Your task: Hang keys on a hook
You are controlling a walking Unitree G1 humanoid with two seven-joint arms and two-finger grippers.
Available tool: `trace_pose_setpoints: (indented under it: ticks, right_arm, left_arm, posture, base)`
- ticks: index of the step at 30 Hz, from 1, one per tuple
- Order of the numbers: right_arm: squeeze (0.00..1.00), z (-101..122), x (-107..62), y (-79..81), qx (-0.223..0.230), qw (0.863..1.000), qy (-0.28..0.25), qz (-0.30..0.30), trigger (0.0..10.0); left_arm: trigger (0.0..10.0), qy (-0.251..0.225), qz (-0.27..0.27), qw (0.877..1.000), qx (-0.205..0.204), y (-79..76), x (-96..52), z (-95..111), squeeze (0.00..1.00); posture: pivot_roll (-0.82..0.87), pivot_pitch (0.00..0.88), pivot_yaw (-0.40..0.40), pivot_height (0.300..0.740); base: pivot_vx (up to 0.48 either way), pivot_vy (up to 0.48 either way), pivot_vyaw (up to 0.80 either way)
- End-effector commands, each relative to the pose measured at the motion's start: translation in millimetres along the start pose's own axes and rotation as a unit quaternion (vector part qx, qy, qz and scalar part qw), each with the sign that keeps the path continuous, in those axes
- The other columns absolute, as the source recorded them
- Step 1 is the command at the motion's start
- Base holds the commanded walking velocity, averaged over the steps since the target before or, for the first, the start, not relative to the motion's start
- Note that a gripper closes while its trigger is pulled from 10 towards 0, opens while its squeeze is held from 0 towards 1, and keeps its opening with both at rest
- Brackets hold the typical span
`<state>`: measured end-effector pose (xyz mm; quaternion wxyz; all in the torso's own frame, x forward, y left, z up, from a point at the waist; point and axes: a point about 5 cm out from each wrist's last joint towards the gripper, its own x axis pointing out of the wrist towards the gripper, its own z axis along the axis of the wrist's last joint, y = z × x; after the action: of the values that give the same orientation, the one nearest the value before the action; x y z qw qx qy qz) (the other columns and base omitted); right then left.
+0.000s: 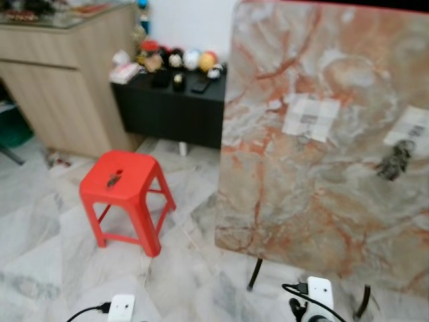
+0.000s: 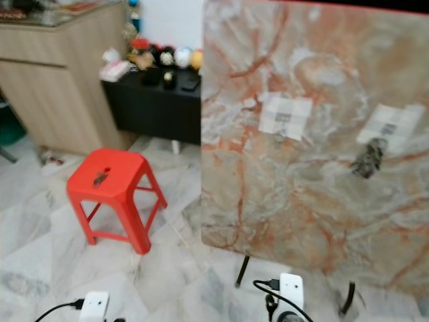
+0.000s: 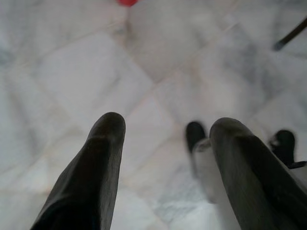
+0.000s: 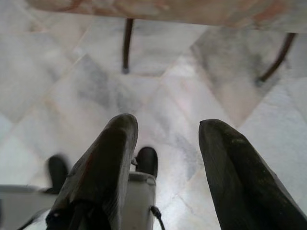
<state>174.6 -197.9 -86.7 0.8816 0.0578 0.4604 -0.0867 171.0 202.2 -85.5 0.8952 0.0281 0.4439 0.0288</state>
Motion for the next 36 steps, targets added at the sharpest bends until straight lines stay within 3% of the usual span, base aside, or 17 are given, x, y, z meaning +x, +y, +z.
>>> trace_pose_setpoints:
  ticks: [1,32,36]
  right_arm:
    - [0.00,5.9,1.3,7.5,0.003,1.000,-0.009,0.009,10.0]
    - [0.00,-3.3,0.0,5.3,-0.003,1.000,0.008,0.007,10.0]
    - [0.00,-3.2,-0.1,5.8,-0.002,1.000,0.006,0.010,10.0]
  left_arm:
    - [10.0,0.013,0.010,1.000,-0.001,8.1,-1.6,-5.5,0.00]
    - [10.0,0.034,0.002,0.999,-0.005,4.2,-2.7,-13.4,0.00]
    - [10.0,0.030,0.000,1.000,-0.004,3.9,-2.6,-12.6,0.00]
  posture:
    - [0.03,0.000,-0.049,0.740]
    - [0.02,0.000,-0.044,0.740]
    - [0.02,0.000,-0.045,0.740]
  base:
    - [0.000,0.390,0.00]
    - [0.000,0.388,0.00]
    - [0.000,0.000,0.00]
